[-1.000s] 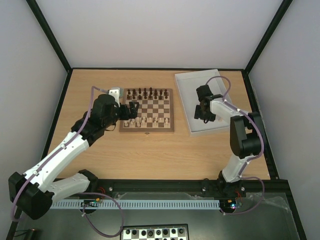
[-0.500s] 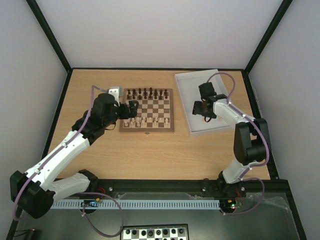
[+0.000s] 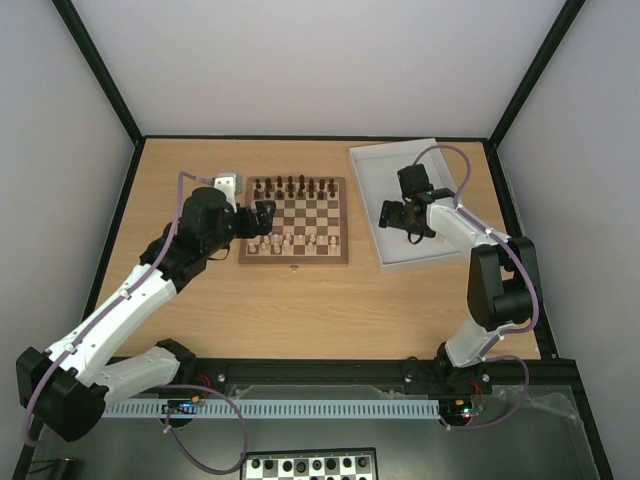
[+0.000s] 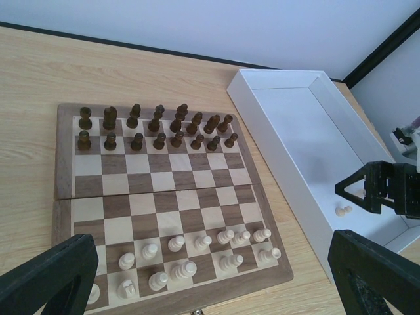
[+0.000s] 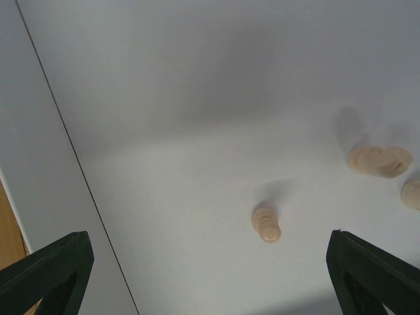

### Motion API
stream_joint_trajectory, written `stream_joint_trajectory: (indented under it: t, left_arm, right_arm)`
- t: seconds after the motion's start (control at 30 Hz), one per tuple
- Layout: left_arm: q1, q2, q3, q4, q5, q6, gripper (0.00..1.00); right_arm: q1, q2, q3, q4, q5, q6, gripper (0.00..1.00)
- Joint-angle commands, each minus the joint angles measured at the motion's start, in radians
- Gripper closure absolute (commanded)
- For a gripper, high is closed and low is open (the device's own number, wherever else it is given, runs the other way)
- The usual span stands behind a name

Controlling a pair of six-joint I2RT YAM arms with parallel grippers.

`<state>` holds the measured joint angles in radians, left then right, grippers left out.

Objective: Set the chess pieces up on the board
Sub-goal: Pick up the chess piece from the storage box.

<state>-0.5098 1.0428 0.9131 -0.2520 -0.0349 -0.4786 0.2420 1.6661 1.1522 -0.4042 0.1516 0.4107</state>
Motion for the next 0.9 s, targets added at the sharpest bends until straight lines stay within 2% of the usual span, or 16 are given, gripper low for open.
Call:
stream_joint_trajectory:
  t: [0.0, 0.27, 0.33, 0.4, 0.53, 0.87]
  left_arm:
    - [0.005, -0.022, 0.001, 0.017, -0.010, 0.009, 0.01]
    - [0.005, -0.023, 0.003, 0.017, -0.005, 0.008, 0.01]
    - [0.005, -0.028, 0.004, 0.015, -0.006, 0.008, 0.01]
    - [0.005, -0.036, 0.004, 0.009, -0.010, 0.008, 0.01]
    - [0.005, -0.047, 0.003, 0.001, -0.017, 0.009, 0.01]
    - [0.005, -0.048, 0.007, -0.003, -0.003, 0.011, 0.01]
  right_arm:
    - [-0.002, -0.034, -0.009, -0.008, -0.019, -0.003, 0.01]
    - [0.004, -0.009, -0.018, -0.001, -0.021, -0.005, 0.02]
    - [0.005, 0.011, -0.016, 0.000, -0.028, -0.007, 0.13]
    - [0.005, 0.033, -0.015, 0.000, -0.031, -0.006, 0.31]
    - [0.007, 0.060, -0.009, -0.005, -0.019, -0.005, 0.47]
    - [0.008, 0.118, 0.001, -0.045, 0.130, 0.007, 0.50]
